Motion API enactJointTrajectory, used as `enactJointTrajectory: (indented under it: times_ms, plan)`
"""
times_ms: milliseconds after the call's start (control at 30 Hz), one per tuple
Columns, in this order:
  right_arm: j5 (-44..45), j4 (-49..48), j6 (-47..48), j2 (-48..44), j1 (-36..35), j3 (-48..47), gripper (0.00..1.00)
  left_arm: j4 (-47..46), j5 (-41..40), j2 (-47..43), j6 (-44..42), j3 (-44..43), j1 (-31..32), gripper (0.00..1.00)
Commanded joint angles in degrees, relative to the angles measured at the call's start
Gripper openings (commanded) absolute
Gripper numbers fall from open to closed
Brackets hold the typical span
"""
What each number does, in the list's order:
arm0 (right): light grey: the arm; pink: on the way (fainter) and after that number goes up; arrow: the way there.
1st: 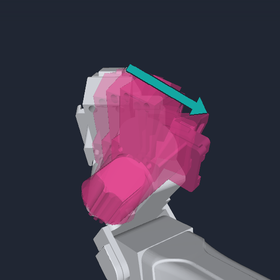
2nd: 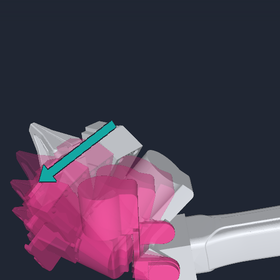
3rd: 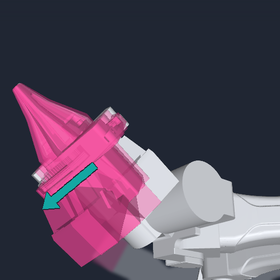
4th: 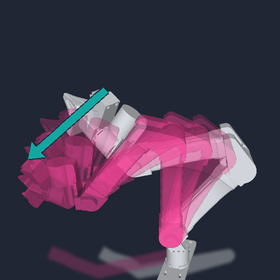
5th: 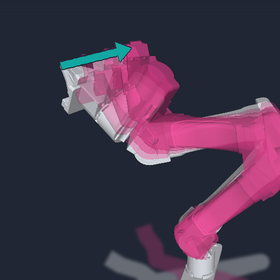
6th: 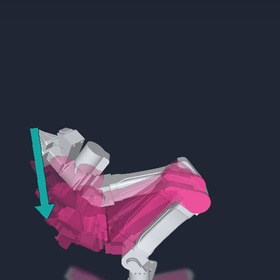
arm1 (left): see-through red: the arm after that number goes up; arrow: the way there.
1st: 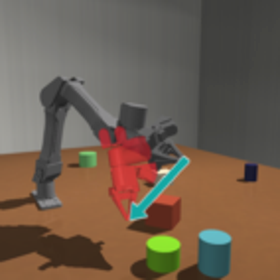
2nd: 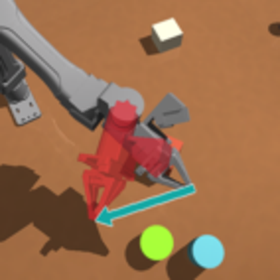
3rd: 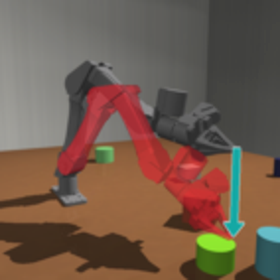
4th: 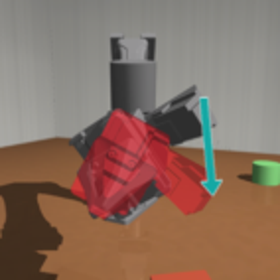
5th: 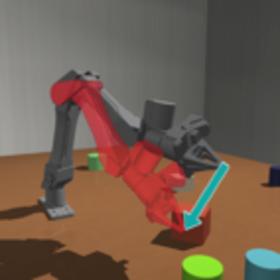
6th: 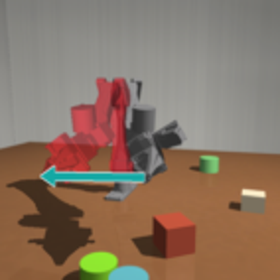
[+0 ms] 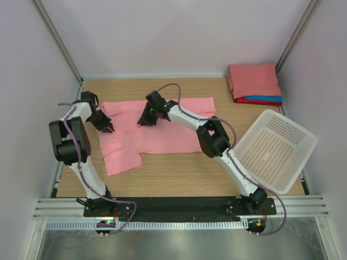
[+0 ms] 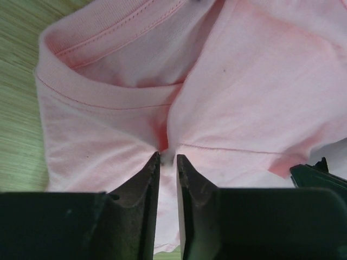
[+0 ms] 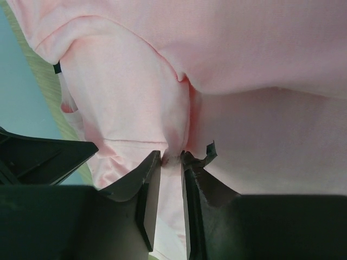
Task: Fold and stack the t-shirts
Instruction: Fold the tshirt
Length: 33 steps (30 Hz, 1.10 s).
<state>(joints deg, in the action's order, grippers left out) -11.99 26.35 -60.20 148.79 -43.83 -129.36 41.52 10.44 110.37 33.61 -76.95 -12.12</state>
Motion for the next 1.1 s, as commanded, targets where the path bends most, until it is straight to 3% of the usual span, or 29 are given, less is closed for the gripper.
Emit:
enactJointTrajectory:
  times_ms: [0,133,233,300,467,1067]
  plan:
    - [-1.02,-2.09,-0.27,0.27,-0.37,-2.56,0.28,0.32,-0.24,-0.59,-0.73,-1.98,0.25,0.18]
    - [-1.02,-2.09,0.18,0.10,-0.37,-2.65,0.22,0.14,-0.24,-0.33,-0.73,-2.15,0.17,0.09]
    - [-1.20,-2.09,0.70,-0.17,-0.37,-2.74,0.09,1.11,-0.33,-0.59,-0.73,-3.03,0.17,0.00]
    - [-1.46,-2.00,1.14,-0.60,-0.29,-2.92,0.01,2.77,-1.20,-1.20,-0.82,-4.17,0.34,0.00]
    - [-1.63,-1.39,2.72,-1.92,0.15,-2.74,0.01,6.20,-3.93,-2.43,-1.00,-5.85,0.34,0.00]
    - [-1.55,-1.12,6.33,-7.29,1.21,3.76,0.01,7.79,-3.67,-8.94,4.18,2.77,3.07,0.00]
